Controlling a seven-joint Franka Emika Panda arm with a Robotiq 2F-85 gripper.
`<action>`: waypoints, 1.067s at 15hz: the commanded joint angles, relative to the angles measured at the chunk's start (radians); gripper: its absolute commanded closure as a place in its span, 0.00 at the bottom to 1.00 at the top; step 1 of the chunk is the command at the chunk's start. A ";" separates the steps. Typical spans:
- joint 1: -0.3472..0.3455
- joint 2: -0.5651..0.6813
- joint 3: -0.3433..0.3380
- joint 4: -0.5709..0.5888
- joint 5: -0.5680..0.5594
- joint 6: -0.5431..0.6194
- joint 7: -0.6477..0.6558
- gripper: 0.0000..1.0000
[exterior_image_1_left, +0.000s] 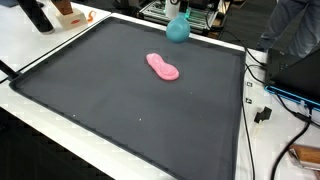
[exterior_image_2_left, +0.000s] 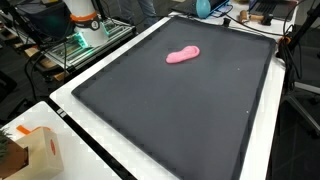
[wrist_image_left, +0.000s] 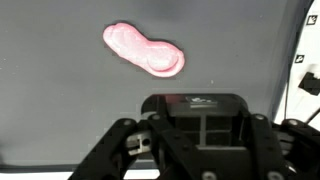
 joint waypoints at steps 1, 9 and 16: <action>0.000 0.068 0.027 0.038 -0.165 0.004 0.224 0.65; 0.086 0.282 0.017 0.207 -0.531 -0.213 0.599 0.65; 0.196 0.470 -0.029 0.349 -0.669 -0.388 0.818 0.65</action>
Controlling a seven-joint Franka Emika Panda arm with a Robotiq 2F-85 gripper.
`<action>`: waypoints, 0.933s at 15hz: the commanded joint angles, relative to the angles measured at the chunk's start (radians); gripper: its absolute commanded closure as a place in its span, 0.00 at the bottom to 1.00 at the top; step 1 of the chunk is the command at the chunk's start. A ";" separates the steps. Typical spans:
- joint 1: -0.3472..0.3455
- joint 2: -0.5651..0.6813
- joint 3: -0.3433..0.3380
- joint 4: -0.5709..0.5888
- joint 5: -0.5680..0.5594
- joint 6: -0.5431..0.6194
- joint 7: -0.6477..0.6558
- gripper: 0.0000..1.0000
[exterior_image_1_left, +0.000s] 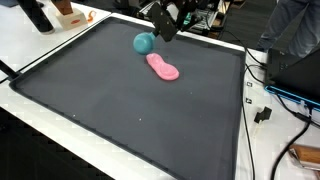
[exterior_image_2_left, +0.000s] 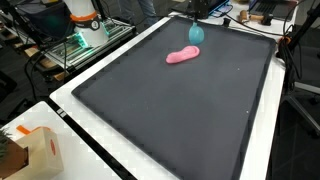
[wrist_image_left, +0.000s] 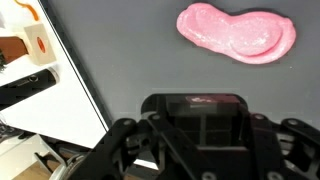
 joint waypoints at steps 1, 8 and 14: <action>0.065 0.099 -0.044 0.082 -0.077 -0.070 0.134 0.65; 0.094 0.183 -0.100 0.097 -0.121 -0.056 0.360 0.65; 0.110 0.244 -0.123 0.101 -0.161 -0.087 0.489 0.65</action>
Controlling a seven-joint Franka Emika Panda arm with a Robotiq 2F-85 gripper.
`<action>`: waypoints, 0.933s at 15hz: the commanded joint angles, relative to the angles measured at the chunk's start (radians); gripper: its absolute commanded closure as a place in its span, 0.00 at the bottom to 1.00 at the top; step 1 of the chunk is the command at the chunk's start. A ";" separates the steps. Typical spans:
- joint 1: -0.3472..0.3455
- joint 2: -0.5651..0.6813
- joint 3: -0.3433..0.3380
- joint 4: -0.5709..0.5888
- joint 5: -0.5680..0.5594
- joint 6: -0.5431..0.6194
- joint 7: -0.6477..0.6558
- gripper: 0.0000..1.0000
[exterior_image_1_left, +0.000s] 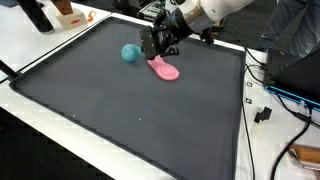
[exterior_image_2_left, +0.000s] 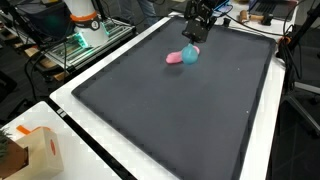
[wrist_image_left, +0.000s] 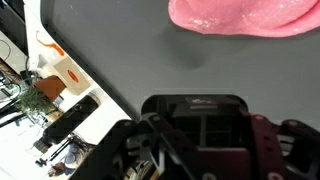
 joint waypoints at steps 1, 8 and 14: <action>0.029 0.043 -0.017 0.021 -0.031 -0.067 0.059 0.65; 0.037 0.081 -0.007 0.033 -0.024 -0.176 0.026 0.65; 0.037 0.101 -0.005 0.048 -0.022 -0.206 0.014 0.65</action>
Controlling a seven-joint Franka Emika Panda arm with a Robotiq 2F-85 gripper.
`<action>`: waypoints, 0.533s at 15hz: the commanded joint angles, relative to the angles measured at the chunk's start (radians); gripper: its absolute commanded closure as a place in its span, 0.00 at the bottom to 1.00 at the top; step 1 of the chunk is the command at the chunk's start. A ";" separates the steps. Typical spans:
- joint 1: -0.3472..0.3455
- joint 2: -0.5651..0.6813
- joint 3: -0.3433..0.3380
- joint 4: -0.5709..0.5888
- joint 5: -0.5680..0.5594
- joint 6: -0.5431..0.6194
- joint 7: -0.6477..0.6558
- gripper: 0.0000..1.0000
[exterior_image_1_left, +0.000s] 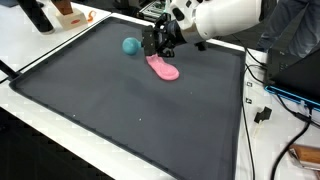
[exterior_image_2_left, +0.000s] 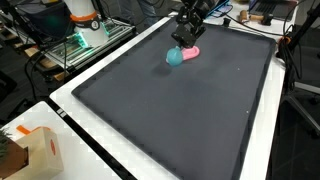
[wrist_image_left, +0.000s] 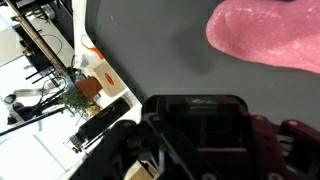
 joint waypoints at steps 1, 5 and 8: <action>0.006 0.019 0.000 0.020 -0.012 -0.032 -0.019 0.65; 0.001 0.017 0.004 0.011 -0.014 -0.011 -0.041 0.65; -0.002 0.010 0.008 0.004 -0.014 0.003 -0.070 0.65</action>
